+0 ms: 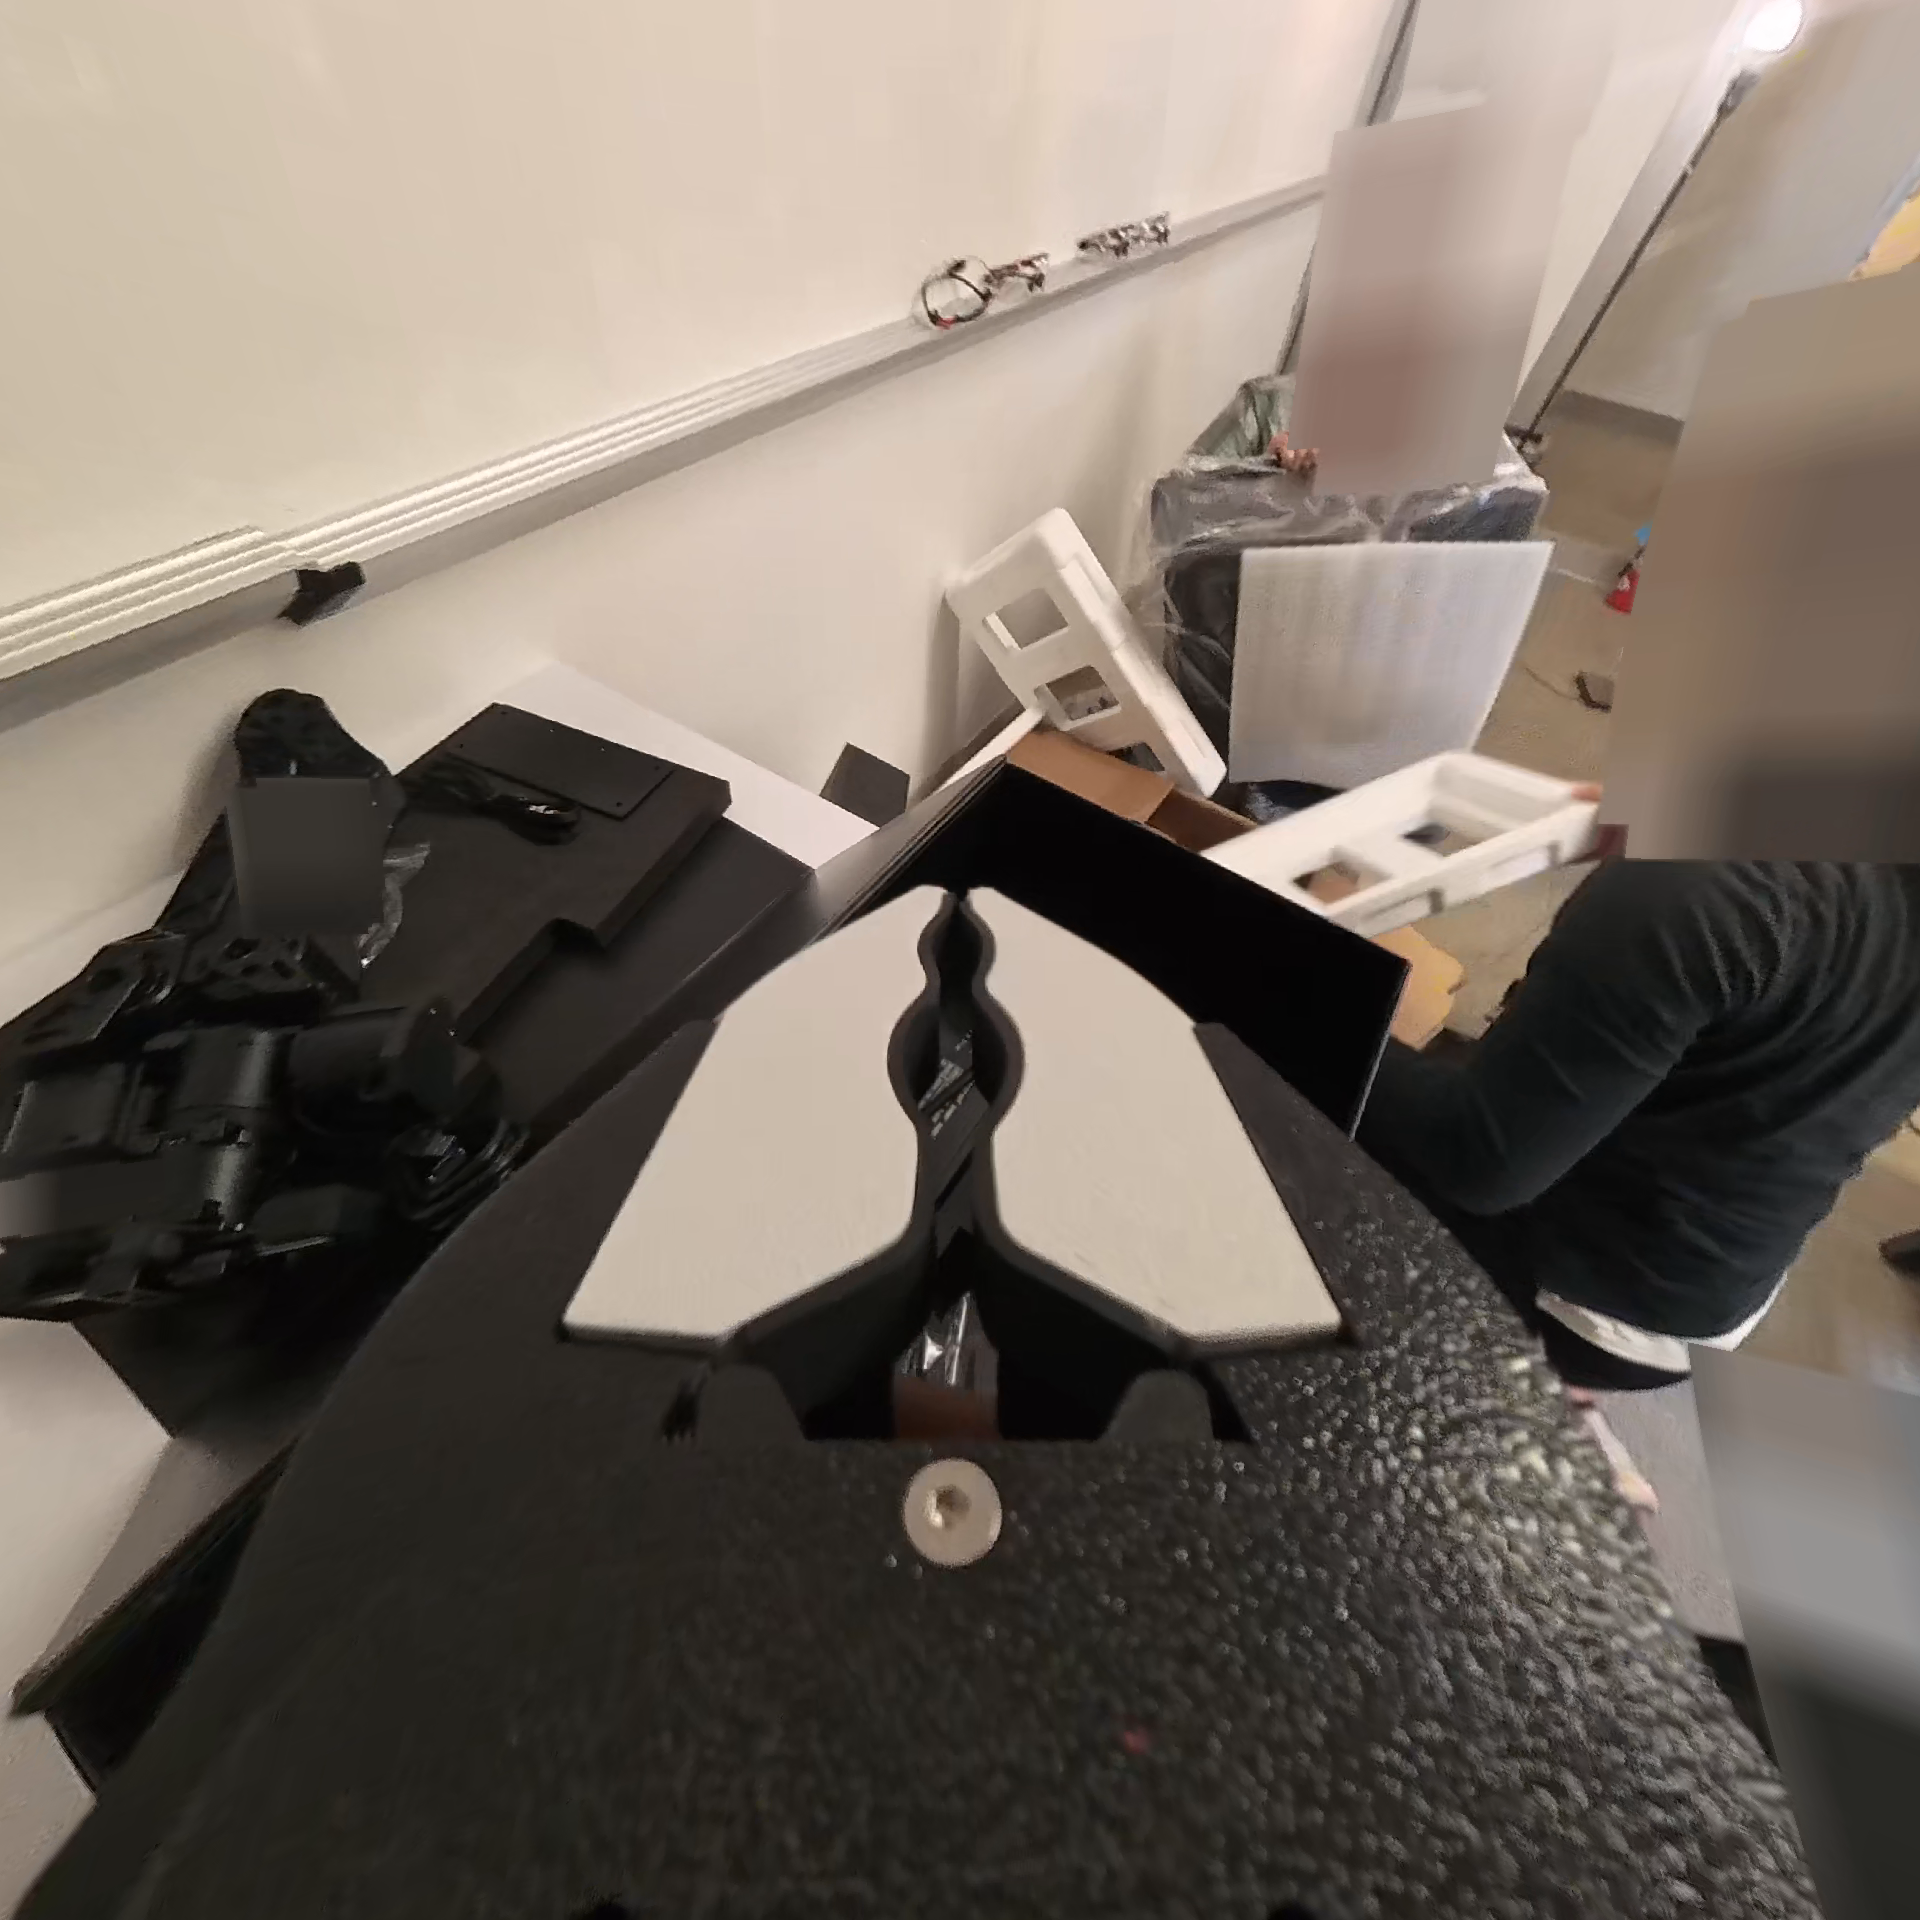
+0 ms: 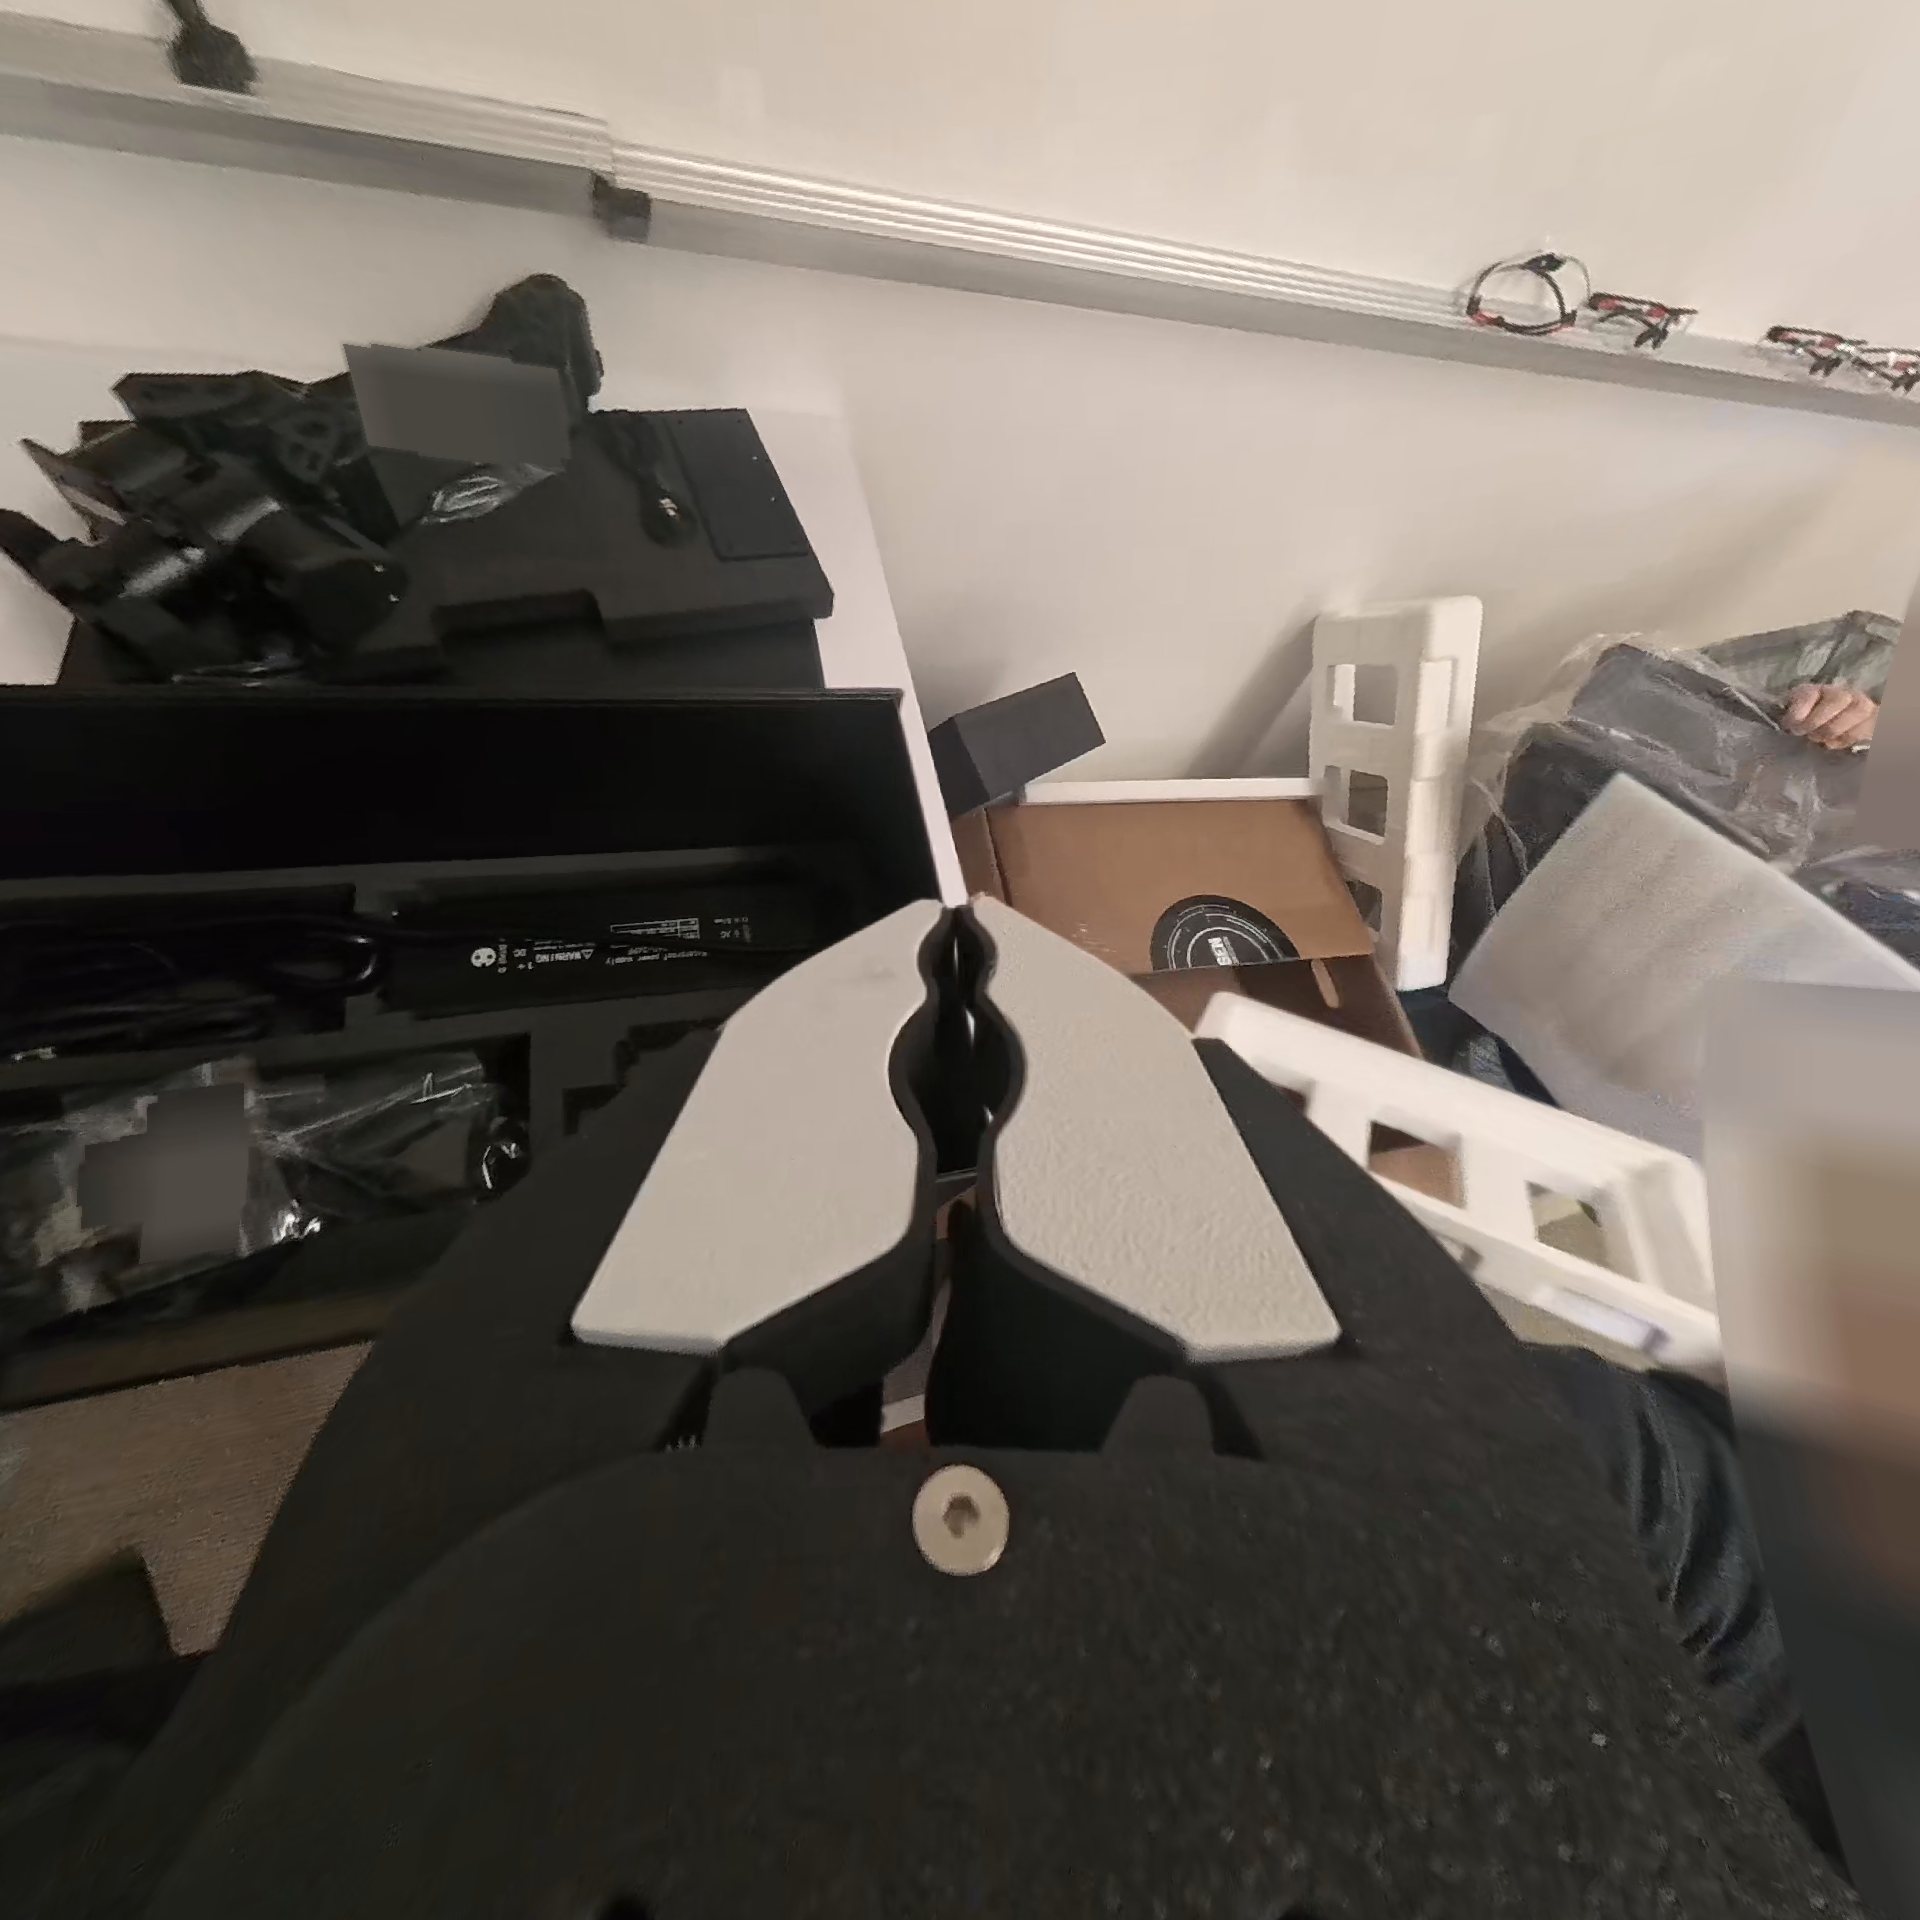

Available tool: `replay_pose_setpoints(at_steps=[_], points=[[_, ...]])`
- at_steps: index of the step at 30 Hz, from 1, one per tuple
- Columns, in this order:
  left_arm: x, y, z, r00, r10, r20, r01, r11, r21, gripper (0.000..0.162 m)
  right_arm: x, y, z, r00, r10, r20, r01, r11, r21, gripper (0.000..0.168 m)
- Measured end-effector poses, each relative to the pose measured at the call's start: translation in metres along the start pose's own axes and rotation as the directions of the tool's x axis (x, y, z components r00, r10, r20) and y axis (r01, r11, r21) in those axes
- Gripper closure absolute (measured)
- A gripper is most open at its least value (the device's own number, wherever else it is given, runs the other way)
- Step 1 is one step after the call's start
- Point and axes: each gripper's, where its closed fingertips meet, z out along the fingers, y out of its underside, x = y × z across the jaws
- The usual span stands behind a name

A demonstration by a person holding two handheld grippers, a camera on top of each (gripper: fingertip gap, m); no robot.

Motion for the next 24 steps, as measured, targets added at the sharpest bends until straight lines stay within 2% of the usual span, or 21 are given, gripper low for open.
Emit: replay_pose_setpoints(at_steps=[4,12,16,18,20,24], points=[[0.011,-0.004,-0.006,0.996,-0.071,-0.05,0.073,0.997,0.033,0.162,-0.001,0.005,-0.014,1.0,-0.018,-0.016,0.018,1.0,-0.008,0.168],[0.053,0.0,0.005,0.983,-0.007,-0.181,0.008,1.0,0.003,0.152,0.02,0.023,-0.051,0.991,0.079,-0.105,-0.079,0.997,0.003,0.168],[0.066,0.001,0.013,0.978,0.035,-0.205,-0.035,0.999,0.001,0.15,0.043,0.035,-0.076,0.971,0.173,-0.165,-0.173,0.985,0.017,0.143],[0.073,0.001,0.015,0.974,0.054,-0.221,-0.057,0.998,-0.005,0.143,0.053,0.043,-0.087,0.964,0.172,-0.201,-0.175,0.985,0.002,0.124],[0.08,-0.002,0.014,0.966,0.051,-0.253,-0.05,0.999,0.011,0.141,0.059,0.051,-0.099,0.962,0.17,-0.216,-0.175,0.985,-0.007,0.117],[0.081,-0.001,0.011,0.963,0.068,-0.26,-0.069,0.998,0.007,0.138,0.063,0.063,-0.117,0.955,0.194,-0.224,-0.201,0.98,-0.008,0.116]])
